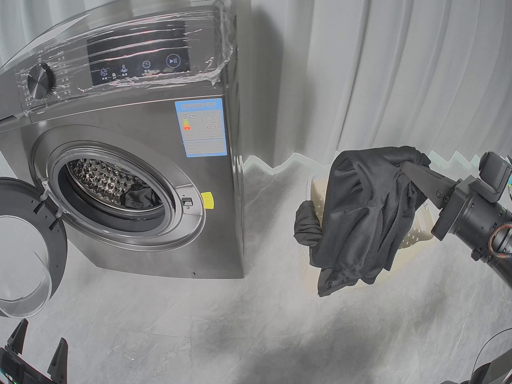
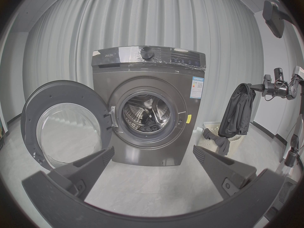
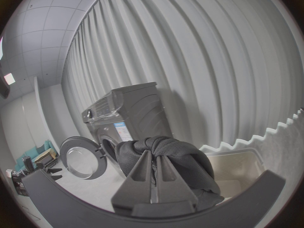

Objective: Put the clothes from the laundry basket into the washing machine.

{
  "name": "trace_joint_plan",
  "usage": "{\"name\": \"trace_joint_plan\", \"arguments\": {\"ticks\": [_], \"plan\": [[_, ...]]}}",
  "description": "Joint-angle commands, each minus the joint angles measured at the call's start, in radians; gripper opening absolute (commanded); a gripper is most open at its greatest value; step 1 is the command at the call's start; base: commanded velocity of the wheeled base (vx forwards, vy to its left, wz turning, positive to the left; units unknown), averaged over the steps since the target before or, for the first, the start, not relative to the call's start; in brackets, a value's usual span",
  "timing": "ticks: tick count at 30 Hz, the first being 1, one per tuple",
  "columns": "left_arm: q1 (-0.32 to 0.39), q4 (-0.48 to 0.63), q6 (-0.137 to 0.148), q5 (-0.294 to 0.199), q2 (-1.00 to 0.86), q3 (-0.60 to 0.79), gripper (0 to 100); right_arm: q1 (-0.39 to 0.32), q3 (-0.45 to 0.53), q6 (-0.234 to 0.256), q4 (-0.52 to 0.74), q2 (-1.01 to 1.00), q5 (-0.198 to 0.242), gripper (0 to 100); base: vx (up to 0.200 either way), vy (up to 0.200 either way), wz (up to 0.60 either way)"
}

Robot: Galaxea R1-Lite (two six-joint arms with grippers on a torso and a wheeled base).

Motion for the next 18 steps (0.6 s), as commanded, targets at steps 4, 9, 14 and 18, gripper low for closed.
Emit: {"name": "trace_joint_plan", "arguments": {"ticks": [4,9,14,18], "plan": [[0.001,-0.001,0.000,0.000,-0.016,0.015,100,0.014,0.010,0.001,-0.002,-0.004,0.007,0,0.000,0.200,0.00],[0.001,-0.001,0.000,0.000,-0.016,0.015,100,0.014,0.010,0.002,-0.003,-0.004,0.008,0,0.000,0.200,0.00],[0.001,0.001,0.000,-0.001,-0.016,0.015,100,0.013,0.015,0.001,-0.026,-0.003,0.008,0,0.000,0.200,0.00],[0.001,0.001,-0.002,0.000,-0.016,0.015,100,0.014,0.024,-0.001,-0.043,-0.001,0.012,0,0.000,0.100,0.00]]}}
